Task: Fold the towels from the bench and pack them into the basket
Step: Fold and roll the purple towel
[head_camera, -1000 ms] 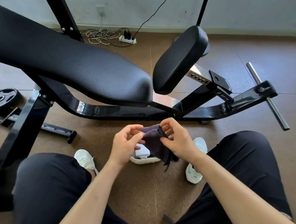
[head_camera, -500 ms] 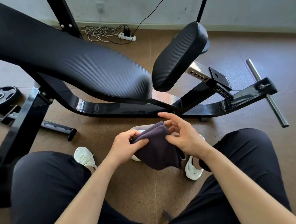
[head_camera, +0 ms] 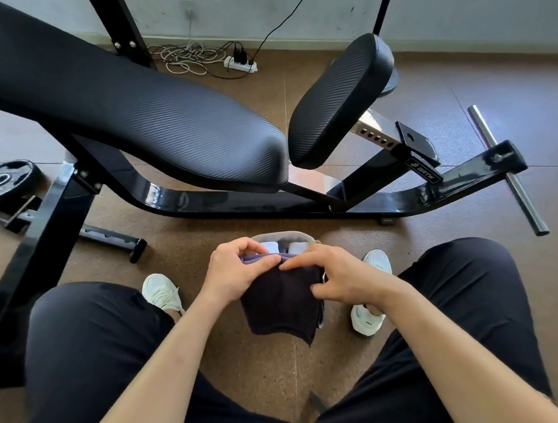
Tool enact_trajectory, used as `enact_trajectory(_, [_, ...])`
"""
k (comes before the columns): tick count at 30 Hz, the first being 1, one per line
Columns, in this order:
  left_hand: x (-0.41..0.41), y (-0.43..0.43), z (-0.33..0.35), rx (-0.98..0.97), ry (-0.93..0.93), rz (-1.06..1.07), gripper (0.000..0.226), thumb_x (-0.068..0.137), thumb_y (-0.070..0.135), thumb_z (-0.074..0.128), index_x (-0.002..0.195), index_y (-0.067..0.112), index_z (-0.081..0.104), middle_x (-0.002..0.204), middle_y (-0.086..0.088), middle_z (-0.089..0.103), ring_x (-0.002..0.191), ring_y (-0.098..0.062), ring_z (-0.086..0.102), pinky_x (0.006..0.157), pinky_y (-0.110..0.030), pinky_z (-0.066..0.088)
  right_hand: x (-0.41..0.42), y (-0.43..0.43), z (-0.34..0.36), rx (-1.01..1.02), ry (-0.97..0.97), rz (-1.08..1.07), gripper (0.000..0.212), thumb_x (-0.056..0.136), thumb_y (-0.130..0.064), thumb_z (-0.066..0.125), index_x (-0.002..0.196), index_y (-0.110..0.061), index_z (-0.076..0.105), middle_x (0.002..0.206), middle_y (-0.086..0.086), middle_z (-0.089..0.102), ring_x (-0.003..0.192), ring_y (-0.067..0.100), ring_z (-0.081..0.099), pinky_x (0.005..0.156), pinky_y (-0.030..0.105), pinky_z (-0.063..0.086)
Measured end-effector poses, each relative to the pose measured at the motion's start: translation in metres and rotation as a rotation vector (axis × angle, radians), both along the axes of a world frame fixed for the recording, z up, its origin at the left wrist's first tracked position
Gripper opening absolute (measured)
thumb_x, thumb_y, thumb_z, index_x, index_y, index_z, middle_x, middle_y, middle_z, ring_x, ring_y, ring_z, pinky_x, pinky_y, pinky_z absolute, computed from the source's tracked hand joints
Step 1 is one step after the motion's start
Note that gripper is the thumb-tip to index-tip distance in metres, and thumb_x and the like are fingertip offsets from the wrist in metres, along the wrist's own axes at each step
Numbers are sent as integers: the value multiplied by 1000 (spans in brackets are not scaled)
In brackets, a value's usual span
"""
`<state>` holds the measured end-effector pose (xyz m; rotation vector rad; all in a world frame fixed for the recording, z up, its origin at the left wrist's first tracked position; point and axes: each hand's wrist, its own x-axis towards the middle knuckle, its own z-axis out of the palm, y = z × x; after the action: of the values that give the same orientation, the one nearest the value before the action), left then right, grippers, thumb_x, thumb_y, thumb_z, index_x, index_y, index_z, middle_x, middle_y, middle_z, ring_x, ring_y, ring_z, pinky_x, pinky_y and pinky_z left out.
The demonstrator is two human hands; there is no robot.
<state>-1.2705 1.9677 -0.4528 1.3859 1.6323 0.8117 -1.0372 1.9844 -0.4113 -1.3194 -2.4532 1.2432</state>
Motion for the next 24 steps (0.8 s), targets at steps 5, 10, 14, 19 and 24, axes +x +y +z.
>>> enact_trajectory(5, [-2,2,3,-19,-56,-8,33,75,36,89,101,26,73,97,3,73,92,-13,68,75,-26,55,-3,0,-3,44,5,-73,63,77,-12,65,132,-42,62,107,-4,58,99,10,54,87,26,45])
enact_trajectory(10, [-6,3,3,-90,22,-111,43,78,29,88,115,24,67,108,5,67,100,-12,64,73,-18,50,-1,2,0,102,15,-144,61,79,-8,67,133,-36,63,96,-29,47,93,-12,49,80,8,35])
enact_trajectory(14, [-3,3,-1,-110,84,-79,30,81,33,84,105,23,68,99,4,68,93,-12,64,67,-17,44,1,4,2,105,-2,-176,60,80,-4,67,133,-32,65,96,-34,42,89,-17,46,76,2,33])
enact_trajectory(19, [4,2,2,-20,100,41,28,81,35,84,98,21,68,91,7,68,85,-8,61,65,-17,42,1,2,-3,63,-20,-201,59,80,-12,71,134,-34,63,121,-21,64,112,2,54,94,18,41])
enact_trajectory(24, [12,-1,5,81,110,57,27,82,36,83,97,23,64,88,13,67,83,-4,62,67,-18,47,-4,2,-9,-3,27,-307,59,82,-17,74,138,-32,61,132,-7,65,121,10,54,92,18,37])
